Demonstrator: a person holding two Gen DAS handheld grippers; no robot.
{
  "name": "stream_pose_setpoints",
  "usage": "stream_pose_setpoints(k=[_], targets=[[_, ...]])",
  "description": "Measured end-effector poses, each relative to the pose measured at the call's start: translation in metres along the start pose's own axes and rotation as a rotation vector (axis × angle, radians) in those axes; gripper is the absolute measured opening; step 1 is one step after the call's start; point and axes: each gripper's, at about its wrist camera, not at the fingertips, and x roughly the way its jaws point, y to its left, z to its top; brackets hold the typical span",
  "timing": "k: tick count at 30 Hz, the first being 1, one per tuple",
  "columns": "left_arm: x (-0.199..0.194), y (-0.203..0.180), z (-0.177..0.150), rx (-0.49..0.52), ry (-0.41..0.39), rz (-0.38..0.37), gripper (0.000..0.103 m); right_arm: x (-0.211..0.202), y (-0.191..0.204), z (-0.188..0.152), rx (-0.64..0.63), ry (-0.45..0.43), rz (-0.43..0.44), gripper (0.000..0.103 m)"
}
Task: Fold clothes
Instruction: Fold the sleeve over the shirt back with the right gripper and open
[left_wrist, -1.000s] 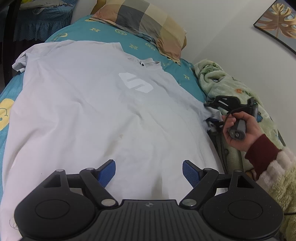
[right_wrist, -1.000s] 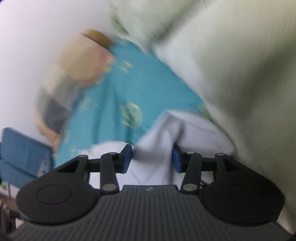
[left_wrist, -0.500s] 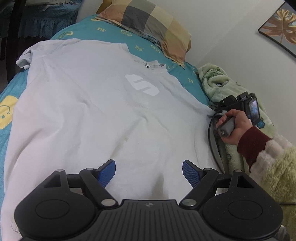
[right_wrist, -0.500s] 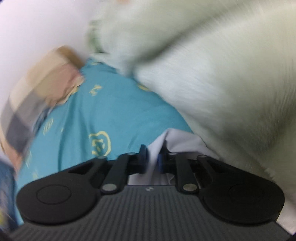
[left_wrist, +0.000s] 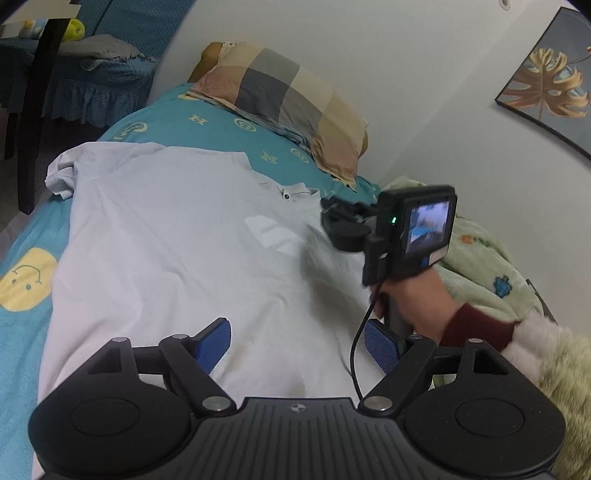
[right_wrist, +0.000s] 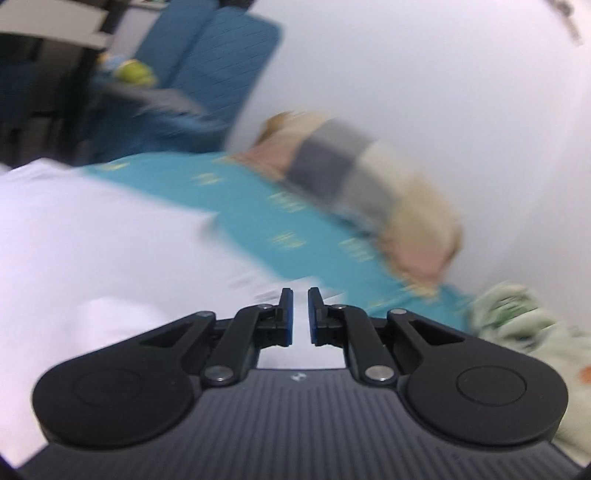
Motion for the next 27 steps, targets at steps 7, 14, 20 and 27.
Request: stream_pose_setpoints(k=[7, 14, 20, 27], targets=[[0.004, 0.001, -0.001, -0.006, 0.016, -0.011, 0.081, -0.059, -0.025, -0.020, 0.278, 0.088, -0.013, 0.012], [0.006, 0.002, -0.003, -0.018, 0.033, -0.016, 0.081, -0.061, -0.147, -0.065, 0.828, 0.190, -0.197, 0.025], [0.016, 0.003, -0.006, -0.012, 0.059, 0.002, 0.081, -0.014, -0.199, -0.098, 1.145, 0.336, -0.112, 0.061], [0.026, 0.011, -0.006, -0.030, 0.079, 0.011, 0.081, 0.032, -0.177, -0.085, 1.006, 0.445, -0.084, 0.060]])
